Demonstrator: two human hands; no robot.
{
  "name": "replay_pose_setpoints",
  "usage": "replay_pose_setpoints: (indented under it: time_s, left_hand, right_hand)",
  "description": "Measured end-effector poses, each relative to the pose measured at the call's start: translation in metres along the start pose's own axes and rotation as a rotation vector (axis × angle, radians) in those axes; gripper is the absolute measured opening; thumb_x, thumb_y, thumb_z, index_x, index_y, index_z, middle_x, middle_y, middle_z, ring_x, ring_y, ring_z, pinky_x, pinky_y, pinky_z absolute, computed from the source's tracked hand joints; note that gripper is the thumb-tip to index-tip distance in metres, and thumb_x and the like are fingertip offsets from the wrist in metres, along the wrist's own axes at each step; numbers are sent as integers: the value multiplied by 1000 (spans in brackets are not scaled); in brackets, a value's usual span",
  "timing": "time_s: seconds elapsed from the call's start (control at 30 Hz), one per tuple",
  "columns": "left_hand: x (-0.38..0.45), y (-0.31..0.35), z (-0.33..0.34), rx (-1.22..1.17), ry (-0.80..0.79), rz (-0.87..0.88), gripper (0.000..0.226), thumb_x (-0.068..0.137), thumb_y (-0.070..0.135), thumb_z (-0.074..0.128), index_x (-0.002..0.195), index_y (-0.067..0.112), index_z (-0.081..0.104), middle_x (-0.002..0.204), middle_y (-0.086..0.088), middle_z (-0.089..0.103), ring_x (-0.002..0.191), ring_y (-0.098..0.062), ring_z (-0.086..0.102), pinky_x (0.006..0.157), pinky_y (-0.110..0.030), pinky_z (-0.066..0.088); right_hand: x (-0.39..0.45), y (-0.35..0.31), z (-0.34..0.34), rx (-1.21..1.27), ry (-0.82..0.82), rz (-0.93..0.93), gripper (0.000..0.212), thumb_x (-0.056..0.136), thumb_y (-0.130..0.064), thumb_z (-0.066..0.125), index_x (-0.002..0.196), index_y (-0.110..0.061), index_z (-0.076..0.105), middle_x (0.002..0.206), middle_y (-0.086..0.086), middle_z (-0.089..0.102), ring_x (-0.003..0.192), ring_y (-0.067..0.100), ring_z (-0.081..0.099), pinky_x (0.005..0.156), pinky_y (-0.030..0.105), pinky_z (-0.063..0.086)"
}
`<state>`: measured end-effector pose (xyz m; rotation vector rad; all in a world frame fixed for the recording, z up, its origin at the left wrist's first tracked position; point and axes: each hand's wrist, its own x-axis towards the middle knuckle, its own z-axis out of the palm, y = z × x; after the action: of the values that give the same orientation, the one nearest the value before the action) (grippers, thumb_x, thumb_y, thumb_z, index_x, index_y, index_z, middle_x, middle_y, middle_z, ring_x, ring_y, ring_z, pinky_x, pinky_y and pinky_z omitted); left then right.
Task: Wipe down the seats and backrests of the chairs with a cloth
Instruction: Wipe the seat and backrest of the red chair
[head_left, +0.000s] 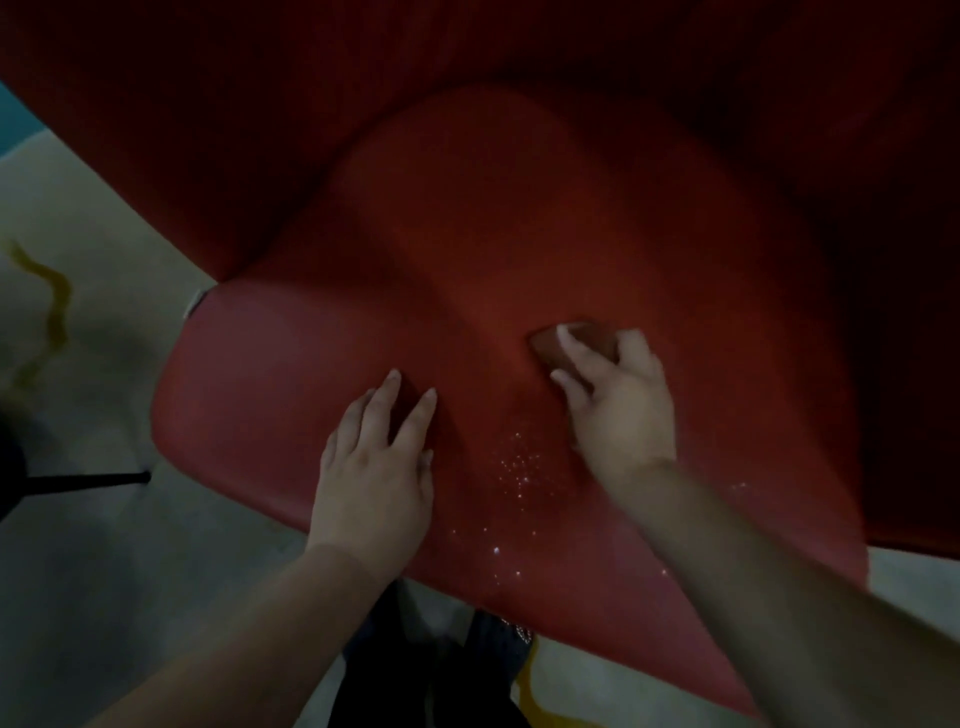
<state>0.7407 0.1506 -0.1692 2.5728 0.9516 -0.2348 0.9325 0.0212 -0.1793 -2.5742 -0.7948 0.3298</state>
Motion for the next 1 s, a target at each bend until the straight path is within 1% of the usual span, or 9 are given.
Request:
replay_pose_setpoints:
  time_s: [0.1, 0.17, 0.27, 0.37, 0.57, 0.67, 0.77, 0.9, 1.0]
  left_hand:
    - [0, 4, 3, 6, 14, 3, 56, 94, 27, 51, 148, 26, 34, 156, -9, 23, 140, -30, 22, 111, -49, 27]
    - [1, 3, 4, 18, 23, 17, 56, 93, 27, 51, 147, 25, 36, 155, -10, 25, 139, -31, 24, 110, -50, 27]
    - [2, -2, 6, 45, 35, 46, 58, 92, 28, 52, 147, 26, 35, 155, -10, 26, 138, -30, 25, 110, -50, 27]
    - [3, -7, 7, 69, 53, 91, 58, 91, 31, 52, 147, 25, 35, 154, -10, 27, 136, -30, 26, 108, -52, 29]
    - [4, -19, 5, 99, 36, 170, 60, 90, 37, 51, 147, 28, 34, 155, -10, 25, 136, -30, 23, 108, -52, 29]
    - [3, -28, 3, 120, 2, 242, 61, 90, 38, 50, 147, 28, 32, 157, -9, 21, 139, -29, 21, 109, -51, 27]
    - [4, -33, 0, 135, -17, 281, 60, 91, 37, 50, 148, 28, 32, 157, -9, 19, 139, -30, 20, 110, -51, 26]
    - [2, -34, -2, 128, -29, 296, 62, 89, 34, 54, 148, 26, 34, 157, -10, 21, 139, -31, 22, 108, -53, 30]
    - [-1, -39, -4, 143, -41, 329, 63, 89, 33, 55, 148, 26, 34, 157, -9, 21, 139, -31, 22, 108, -53, 30]
  right_hand:
    - [-46, -21, 10, 2, -87, -171, 45, 87, -34, 67, 130, -42, 58, 109, 1, 51, 94, 21, 50, 78, 40, 53]
    - [-53, -16, 8, -70, -70, -220, 45, 84, -32, 71, 127, -38, 62, 102, 5, 54, 86, 25, 52, 67, 41, 53]
    - [-45, 1, -1, -81, 69, -45, 43, 85, -27, 71, 126, -34, 64, 102, 11, 54, 87, 32, 52, 68, 45, 53]
    - [-54, -4, 5, -3, 173, 143, 43, 88, -24, 69, 129, -29, 62, 105, 12, 51, 92, 30, 51, 73, 46, 53]
    - [-95, -44, 31, 9, 121, 63, 44, 86, -27, 70, 129, -31, 62, 105, 14, 53, 90, 32, 53, 70, 45, 53]
    - [-96, -23, 25, -2, 252, 227, 43, 86, -23, 72, 128, -30, 64, 103, 16, 53, 90, 34, 52, 72, 46, 53]
    - [-103, -37, 33, 72, 324, 341, 44, 87, -22, 71, 129, -28, 62, 104, 14, 51, 91, 32, 52, 75, 44, 53]
    - [-118, -79, 55, 56, 170, 151, 44, 88, -28, 67, 132, -32, 60, 108, 13, 52, 91, 32, 53, 70, 43, 53]
    - [-126, -60, 48, 26, 221, 232, 44, 88, -28, 67, 131, -34, 60, 106, 15, 53, 91, 34, 52, 69, 45, 52]
